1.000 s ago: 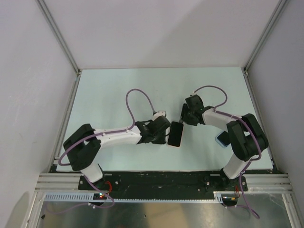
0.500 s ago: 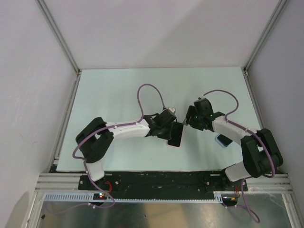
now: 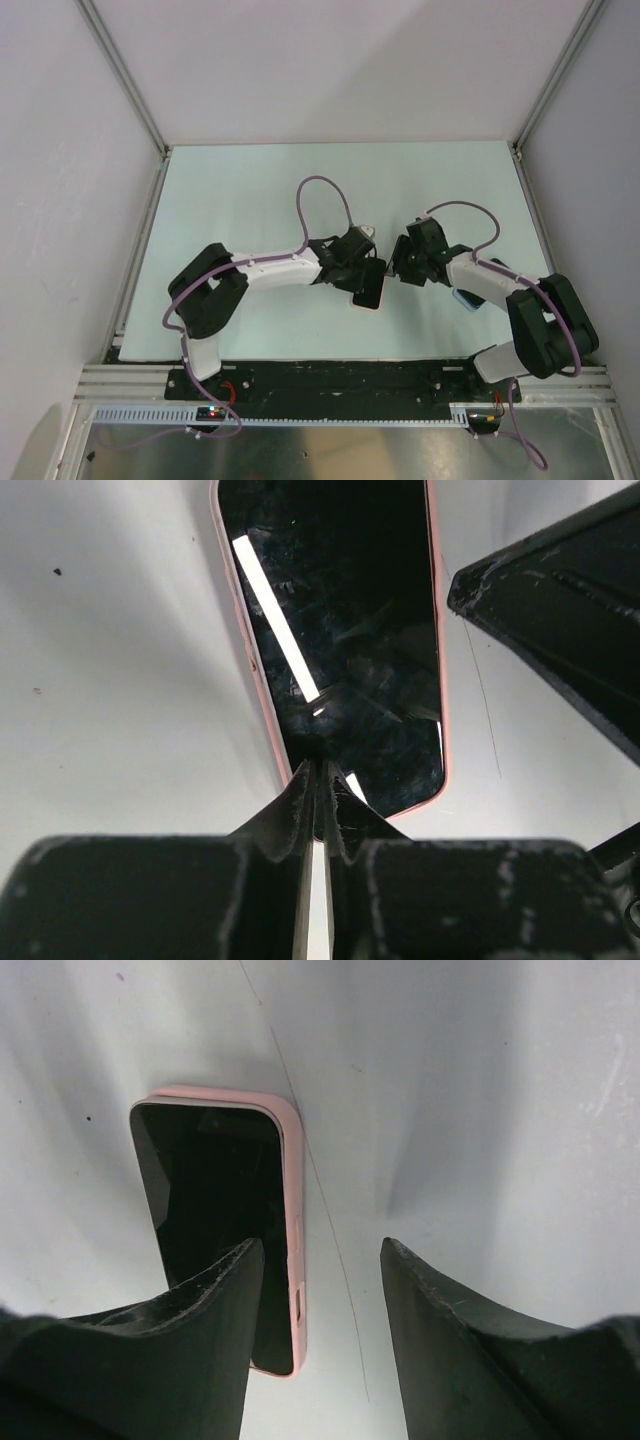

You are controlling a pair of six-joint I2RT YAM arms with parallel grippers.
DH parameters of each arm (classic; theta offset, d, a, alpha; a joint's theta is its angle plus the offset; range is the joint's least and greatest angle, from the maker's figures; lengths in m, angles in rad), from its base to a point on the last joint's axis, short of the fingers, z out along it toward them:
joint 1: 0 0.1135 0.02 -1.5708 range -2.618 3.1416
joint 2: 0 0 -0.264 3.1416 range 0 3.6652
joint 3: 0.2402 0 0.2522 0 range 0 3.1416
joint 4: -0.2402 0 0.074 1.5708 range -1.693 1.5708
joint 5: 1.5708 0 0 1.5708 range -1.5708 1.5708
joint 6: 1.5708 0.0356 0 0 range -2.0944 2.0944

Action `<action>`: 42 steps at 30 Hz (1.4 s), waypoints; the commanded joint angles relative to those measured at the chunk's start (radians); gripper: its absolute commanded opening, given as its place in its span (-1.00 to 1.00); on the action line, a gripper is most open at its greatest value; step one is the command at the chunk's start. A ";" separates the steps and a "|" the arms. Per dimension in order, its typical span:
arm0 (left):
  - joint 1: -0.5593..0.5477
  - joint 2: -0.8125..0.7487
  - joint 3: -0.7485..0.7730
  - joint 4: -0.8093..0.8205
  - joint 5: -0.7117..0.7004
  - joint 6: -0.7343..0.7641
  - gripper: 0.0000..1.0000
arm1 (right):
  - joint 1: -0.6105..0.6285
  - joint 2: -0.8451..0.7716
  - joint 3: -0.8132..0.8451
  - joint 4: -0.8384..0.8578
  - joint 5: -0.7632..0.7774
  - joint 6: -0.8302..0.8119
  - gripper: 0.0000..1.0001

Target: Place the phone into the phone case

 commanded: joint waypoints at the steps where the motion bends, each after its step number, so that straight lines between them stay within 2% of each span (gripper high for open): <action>1: 0.005 0.021 0.036 -0.003 0.015 0.021 -0.84 | 0.014 0.002 -0.006 0.048 -0.011 0.019 0.09; 12: 0.005 0.036 0.038 -0.013 0.005 0.013 -0.97 | 0.036 0.044 -0.007 0.077 -0.022 0.021 0.00; 19: 0.013 -0.053 0.055 -0.055 -0.079 0.030 -0.56 | 0.033 0.059 -0.008 0.085 -0.024 0.017 -0.01; 22: 0.019 -0.065 0.065 -0.073 -0.105 0.036 -0.49 | 0.034 0.062 -0.007 0.090 -0.025 0.018 -0.01; 32: 0.021 -0.002 0.104 -0.080 -0.070 0.045 -0.60 | 0.034 0.065 -0.007 0.093 -0.028 0.018 -0.03; 42: 0.023 0.059 0.133 -0.081 -0.054 0.048 -0.62 | 0.034 0.071 -0.007 0.099 -0.033 0.018 -0.04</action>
